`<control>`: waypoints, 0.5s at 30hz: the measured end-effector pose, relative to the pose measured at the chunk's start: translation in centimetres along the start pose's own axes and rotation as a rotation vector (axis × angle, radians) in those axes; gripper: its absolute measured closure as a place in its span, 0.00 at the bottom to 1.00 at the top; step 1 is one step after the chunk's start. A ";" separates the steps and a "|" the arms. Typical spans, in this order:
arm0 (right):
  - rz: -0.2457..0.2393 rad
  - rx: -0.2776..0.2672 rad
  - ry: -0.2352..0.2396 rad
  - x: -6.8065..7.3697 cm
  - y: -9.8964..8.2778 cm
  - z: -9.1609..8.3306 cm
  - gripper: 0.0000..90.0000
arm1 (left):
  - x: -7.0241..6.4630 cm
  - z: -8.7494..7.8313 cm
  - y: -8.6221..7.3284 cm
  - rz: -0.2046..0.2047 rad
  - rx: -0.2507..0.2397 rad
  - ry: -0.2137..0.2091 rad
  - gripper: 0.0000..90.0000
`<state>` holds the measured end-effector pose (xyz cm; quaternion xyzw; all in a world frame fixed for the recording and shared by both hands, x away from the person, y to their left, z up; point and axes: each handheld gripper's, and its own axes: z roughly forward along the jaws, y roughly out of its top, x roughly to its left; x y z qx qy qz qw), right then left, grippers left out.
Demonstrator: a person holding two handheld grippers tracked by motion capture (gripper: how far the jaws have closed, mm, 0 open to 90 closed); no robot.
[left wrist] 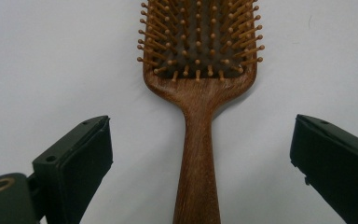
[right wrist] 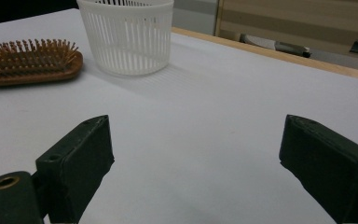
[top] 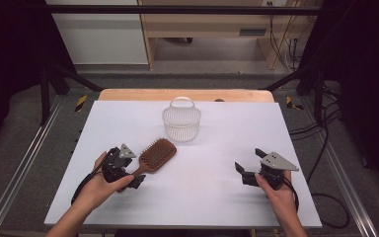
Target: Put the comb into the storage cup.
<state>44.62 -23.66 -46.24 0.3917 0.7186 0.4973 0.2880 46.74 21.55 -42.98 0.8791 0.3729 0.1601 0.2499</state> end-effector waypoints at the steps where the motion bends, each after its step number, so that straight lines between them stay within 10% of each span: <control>1: 0.000 0.000 0.000 0.0 0.0 0.0 0.11 | -0.1 0.2 0.0 0.003 0.004 0.000 0.07; 15: 0.002 0.002 0.000 -0.1 0.0 0.0 0.11 | -0.4 1.5 -0.2 0.023 0.042 -0.005 0.08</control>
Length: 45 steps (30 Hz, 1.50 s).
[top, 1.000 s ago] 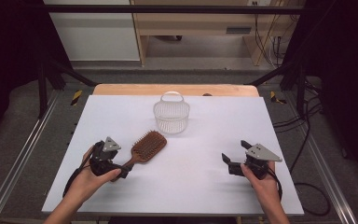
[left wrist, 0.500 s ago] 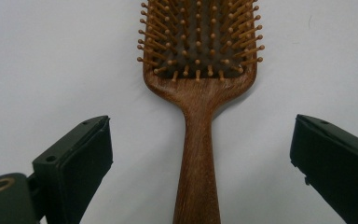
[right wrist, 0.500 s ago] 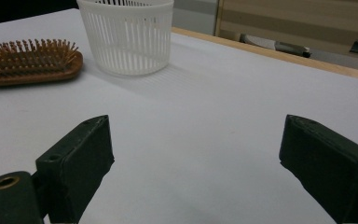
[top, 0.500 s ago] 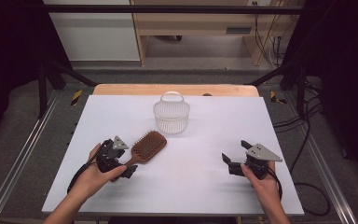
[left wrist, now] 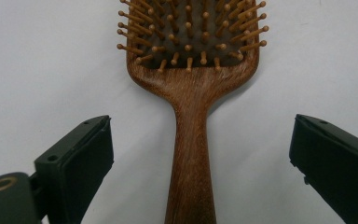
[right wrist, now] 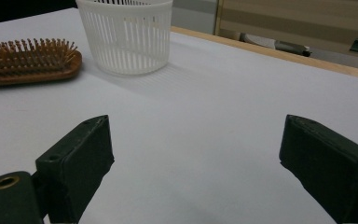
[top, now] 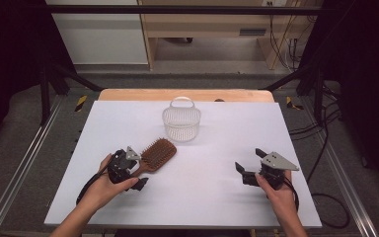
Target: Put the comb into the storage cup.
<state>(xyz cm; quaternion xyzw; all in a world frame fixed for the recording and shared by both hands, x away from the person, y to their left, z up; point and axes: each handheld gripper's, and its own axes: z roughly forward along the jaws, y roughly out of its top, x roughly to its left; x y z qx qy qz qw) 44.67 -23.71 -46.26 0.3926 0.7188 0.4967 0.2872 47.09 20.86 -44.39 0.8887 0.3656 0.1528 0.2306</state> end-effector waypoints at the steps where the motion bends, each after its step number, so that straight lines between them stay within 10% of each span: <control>1: 0.000 0.001 0.000 0.0 0.0 0.0 0.11 | 0.0 0.0 0.0 0.008 0.003 0.002 0.08; 14: 0.002 0.003 0.002 0.0 0.0 0.1 0.11 | -0.1 0.0 0.0 0.019 0.015 0.000 0.10; 45: 0.000 0.014 0.007 0.0 -0.1 0.2 0.11 | 1.3 1.6 1.0 -0.004 0.106 -0.049 0.65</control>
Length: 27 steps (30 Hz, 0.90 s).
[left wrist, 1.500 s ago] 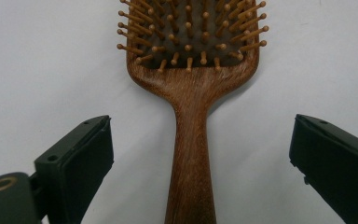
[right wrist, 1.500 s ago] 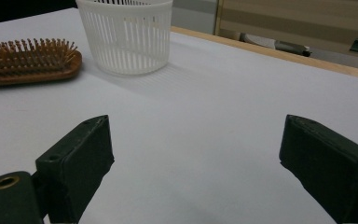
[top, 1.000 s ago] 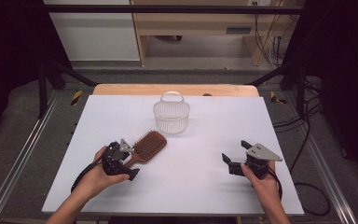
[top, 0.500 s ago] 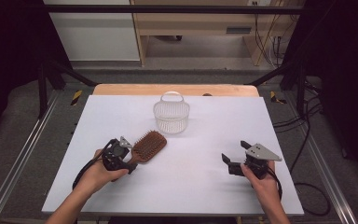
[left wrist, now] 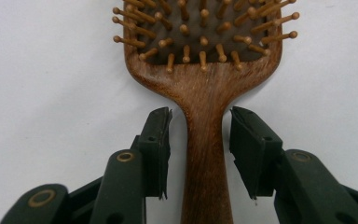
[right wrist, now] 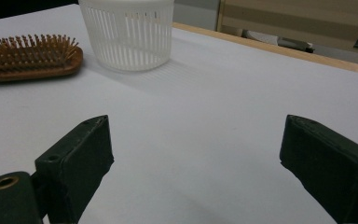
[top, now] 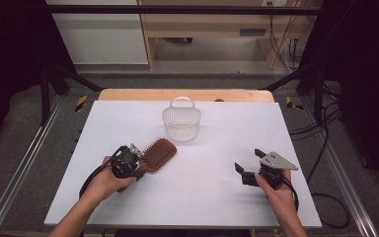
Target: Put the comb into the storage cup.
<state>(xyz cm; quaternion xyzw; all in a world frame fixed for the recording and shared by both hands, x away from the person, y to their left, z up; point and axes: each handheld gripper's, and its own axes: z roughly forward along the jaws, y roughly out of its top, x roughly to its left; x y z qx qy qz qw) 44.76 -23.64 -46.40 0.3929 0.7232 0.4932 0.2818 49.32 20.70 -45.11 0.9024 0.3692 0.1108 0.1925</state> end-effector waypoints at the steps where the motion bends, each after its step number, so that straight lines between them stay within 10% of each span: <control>1: 0.000 0.000 0.000 0.0 0.0 0.0 0.11 | 0.0 0.0 0.0 -0.001 0.002 -0.005 0.65; 27: -0.001 0.001 0.007 0.0 0.0 0.1 0.10 | 1.0 0.2 -0.4 -0.003 -0.029 -0.081 0.81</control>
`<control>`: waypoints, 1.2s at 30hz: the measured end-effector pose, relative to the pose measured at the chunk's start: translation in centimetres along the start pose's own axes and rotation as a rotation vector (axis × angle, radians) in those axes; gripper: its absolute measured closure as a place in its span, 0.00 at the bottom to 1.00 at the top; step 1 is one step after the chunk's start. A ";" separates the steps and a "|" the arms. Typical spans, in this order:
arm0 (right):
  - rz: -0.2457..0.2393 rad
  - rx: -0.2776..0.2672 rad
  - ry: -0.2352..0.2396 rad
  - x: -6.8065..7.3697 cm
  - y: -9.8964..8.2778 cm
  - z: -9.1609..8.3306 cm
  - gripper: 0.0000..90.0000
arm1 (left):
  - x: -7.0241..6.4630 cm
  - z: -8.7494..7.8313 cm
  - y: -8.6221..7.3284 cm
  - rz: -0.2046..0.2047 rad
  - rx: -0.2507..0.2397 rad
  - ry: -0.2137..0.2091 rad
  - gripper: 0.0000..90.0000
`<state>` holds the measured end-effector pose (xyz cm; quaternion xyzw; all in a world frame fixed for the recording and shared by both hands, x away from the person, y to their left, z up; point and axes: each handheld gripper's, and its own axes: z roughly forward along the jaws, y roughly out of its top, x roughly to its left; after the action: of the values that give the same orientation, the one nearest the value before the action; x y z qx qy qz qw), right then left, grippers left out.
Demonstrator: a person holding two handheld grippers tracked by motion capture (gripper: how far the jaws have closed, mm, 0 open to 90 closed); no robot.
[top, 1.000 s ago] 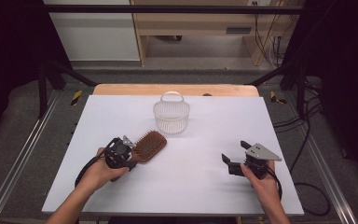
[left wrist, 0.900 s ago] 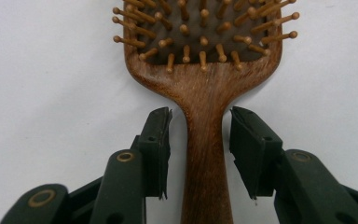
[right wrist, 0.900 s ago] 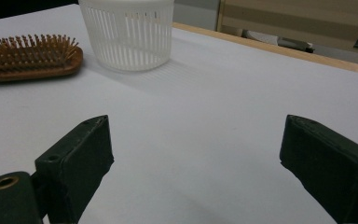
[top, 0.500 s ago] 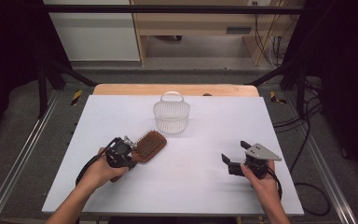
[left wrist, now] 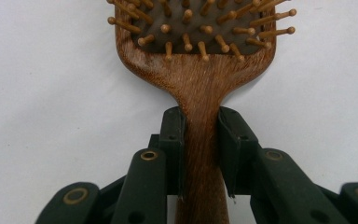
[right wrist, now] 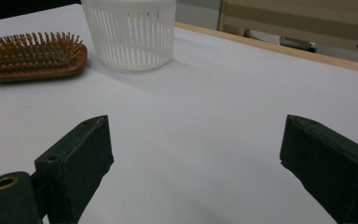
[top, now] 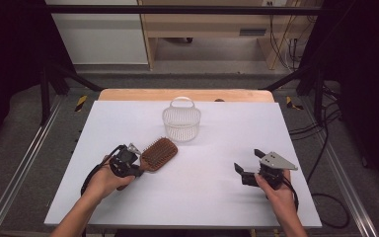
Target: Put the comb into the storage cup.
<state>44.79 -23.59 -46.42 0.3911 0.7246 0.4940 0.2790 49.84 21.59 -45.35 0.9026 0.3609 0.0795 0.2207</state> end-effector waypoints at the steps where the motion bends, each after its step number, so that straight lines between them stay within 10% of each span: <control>1: 0.002 0.000 -0.001 0.0 0.0 0.0 0.10 | 0.0 0.0 -0.1 -0.002 -0.004 0.003 0.81; 10: 0.006 -0.009 0.004 0.0 0.1 -0.1 0.10 | -0.7 -1.3 -0.1 0.029 -0.104 0.046 0.81; 19: 0.107 -0.033 0.071 0.7 1.3 -0.7 0.07 | -2.6 -2.4 0.5 0.062 -0.233 0.064 0.81; 36: 0.137 0.013 0.205 3.7 2.7 1.1 0.07 | -6.9 -1.7 2.5 0.133 -0.321 0.047 0.81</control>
<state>44.46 -19.41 -44.37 0.3890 0.7240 0.5447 0.1668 45.91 15.82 -42.57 0.8755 0.2882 0.1717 0.3478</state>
